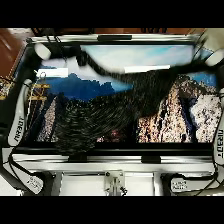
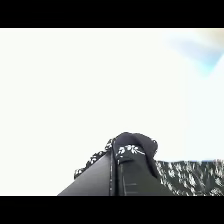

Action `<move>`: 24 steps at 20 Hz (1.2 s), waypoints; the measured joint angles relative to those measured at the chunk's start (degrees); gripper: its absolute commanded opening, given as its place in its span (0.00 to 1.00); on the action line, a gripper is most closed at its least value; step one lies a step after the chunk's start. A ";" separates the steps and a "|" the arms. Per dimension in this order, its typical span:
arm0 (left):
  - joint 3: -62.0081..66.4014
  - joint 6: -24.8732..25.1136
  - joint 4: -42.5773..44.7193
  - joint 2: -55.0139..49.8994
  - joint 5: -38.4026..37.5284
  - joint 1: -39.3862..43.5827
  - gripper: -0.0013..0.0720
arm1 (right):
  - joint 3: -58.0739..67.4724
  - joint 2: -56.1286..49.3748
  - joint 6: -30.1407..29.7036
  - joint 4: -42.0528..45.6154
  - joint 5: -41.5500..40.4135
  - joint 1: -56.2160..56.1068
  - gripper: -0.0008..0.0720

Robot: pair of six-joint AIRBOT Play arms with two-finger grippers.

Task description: Fold the shirts.

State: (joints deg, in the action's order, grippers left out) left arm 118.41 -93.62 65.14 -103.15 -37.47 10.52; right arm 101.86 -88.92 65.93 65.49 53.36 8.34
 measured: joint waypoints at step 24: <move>-43.34 -0.37 21.33 32.94 -27.85 3.34 0.09 | -30.95 20.94 13.90 2.36 29.14 -22.62 0.11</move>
State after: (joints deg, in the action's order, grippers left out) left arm 75.07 -94.00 86.48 -70.22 -65.32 13.87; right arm 70.91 -67.99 79.83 67.85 82.50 -14.28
